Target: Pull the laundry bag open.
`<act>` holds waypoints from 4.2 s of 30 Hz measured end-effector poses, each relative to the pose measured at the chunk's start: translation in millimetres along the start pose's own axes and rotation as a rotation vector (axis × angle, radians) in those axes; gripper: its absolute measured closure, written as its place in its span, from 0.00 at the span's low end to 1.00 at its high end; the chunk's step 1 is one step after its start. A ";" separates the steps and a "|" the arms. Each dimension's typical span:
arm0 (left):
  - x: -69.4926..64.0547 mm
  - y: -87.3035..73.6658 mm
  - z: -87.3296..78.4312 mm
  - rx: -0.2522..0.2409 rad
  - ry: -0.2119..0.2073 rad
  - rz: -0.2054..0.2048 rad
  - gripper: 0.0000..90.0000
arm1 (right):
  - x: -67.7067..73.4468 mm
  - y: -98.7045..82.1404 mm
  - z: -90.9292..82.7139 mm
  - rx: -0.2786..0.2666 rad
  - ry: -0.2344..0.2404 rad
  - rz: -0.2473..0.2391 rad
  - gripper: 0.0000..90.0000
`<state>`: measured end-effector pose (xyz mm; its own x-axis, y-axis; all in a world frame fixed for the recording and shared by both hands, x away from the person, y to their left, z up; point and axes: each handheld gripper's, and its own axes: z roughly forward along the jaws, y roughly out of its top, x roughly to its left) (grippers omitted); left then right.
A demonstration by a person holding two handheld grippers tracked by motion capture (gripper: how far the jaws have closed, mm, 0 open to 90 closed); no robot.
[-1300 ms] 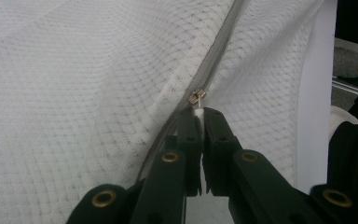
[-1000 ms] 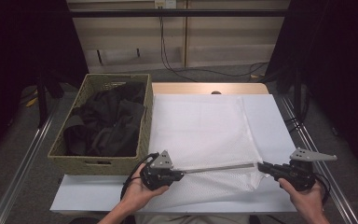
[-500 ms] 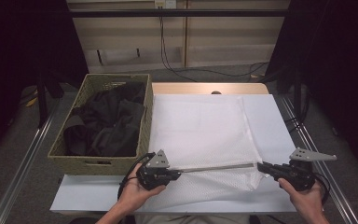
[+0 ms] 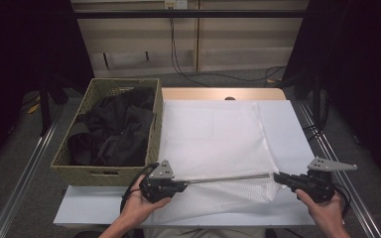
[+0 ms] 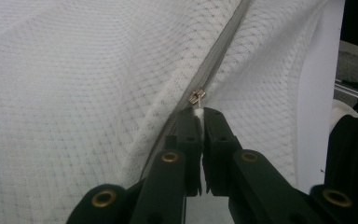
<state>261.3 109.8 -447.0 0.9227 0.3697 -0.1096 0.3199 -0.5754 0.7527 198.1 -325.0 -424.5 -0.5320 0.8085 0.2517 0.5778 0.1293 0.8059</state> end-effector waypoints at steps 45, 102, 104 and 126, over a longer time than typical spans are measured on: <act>1.1 -16.7 -25.0 -0.023 0.058 -0.004 0.96 | 0.9 0.0 -1.7 -0.014 -0.004 0.000 0.96; 4.6 -39.1 -41.0 0.060 0.096 -0.041 0.96 | -4.8 -17.3 -6.3 0.072 -0.036 0.012 0.96; 5.3 -40.0 -42.1 0.055 0.091 -0.047 0.96 | -4.4 -17.1 -5.3 0.076 -0.038 0.014 0.96; 7.4 -48.0 -52.5 0.056 0.106 -0.066 0.96 | -8.9 -18.0 -6.4 0.080 -0.055 0.024 0.96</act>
<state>241.5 178.5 -449.9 0.8721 0.4816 -0.0866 0.3939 -0.5860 0.7081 188.5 -338.2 -437.9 -0.4838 0.8420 0.2389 0.6387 0.1530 0.7541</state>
